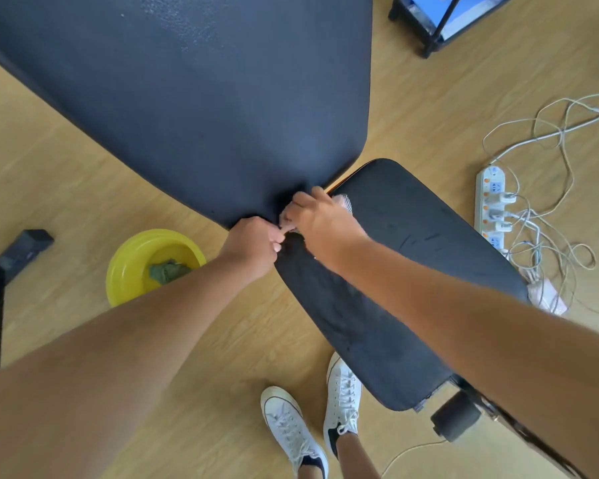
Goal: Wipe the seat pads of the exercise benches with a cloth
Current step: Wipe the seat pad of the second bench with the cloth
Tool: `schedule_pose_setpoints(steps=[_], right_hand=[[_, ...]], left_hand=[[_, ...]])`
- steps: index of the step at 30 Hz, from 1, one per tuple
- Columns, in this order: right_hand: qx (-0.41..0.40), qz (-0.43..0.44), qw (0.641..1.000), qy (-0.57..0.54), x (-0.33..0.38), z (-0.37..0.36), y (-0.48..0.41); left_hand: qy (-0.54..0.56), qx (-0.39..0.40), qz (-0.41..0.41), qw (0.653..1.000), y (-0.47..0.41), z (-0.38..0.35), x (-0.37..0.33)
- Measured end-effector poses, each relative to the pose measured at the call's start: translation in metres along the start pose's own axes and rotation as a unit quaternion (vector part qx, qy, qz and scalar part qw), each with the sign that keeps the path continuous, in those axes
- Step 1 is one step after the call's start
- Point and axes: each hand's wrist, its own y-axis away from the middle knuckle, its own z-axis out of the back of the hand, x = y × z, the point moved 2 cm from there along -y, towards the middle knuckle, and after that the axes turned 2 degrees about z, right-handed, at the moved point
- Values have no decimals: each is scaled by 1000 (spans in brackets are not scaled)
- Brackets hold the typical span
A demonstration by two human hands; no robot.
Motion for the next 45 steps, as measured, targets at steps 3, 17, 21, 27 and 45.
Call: schedule_pose_setpoints(steps=[3, 17, 21, 27, 45], right_hand=[[-42, -91, 995, 18, -88, 19, -3], [137, -430, 874, -181, -208, -4, 151], [9, -371, 891, -260, -184, 17, 46], [41, -431, 868, -244, -194, 5, 88], [-210, -739, 478, -426, -133, -76, 244]], left_hand=[[14, -11, 17, 1000, -1, -1, 3], [13, -3, 30, 999, -1, 0, -1], [27, 3, 47, 999, -6, -2, 3], [63, 16, 80, 995, -12, -8, 10], [47, 19, 57, 997, -15, -12, 11]])
